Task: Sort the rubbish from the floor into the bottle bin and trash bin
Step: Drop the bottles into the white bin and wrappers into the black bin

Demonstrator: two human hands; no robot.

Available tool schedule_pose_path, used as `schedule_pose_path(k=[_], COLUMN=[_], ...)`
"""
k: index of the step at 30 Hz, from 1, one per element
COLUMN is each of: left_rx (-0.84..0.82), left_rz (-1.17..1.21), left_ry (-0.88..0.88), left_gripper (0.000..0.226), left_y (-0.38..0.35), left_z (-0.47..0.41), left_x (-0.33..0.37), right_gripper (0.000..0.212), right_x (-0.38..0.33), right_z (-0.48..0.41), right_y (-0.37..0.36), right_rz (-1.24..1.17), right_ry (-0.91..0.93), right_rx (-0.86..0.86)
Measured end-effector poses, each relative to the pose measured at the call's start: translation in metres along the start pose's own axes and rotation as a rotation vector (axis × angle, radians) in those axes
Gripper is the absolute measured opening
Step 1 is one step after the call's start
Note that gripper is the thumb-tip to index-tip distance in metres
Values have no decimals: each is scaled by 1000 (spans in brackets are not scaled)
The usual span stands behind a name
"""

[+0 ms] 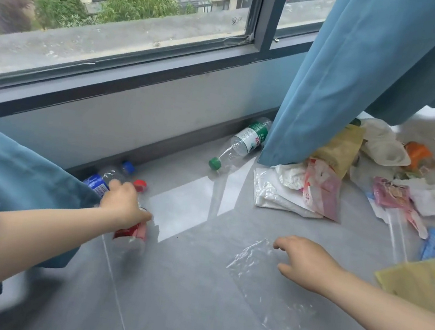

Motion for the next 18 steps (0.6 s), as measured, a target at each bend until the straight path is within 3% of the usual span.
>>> schedule_pose_path(k=[7, 11, 15, 18], left_rx=[-259, -270, -250, -220], left_rz=[-15, 27, 106, 145], left_ry=[-119, -199, -210, -218], left_gripper=[75, 74, 71, 62], left_y=[-50, -51, -43, -34], left_z=[24, 36, 50, 61], left_x=[3, 16, 35, 50], right_gripper=[46, 53, 80, 87], right_x=[1, -1, -6, -12], right_z=[-5, -10, -13, -13], right_y=[-13, -24, -36, -43], right_rz=[-31, -71, -161, -163], right_ry=[-41, -59, -132, -158], right_rx=[-9, -23, -44, -10])
Point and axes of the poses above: each hand's wrist, its own z-axis away from the middle knuckle, its own y-axis out of the back of the hand, x = y × z, the point moved 4 cm from there along -z, towards the middle knuckle, and after that the axes turned 6 degrees about -x, right-handed, at the moved point
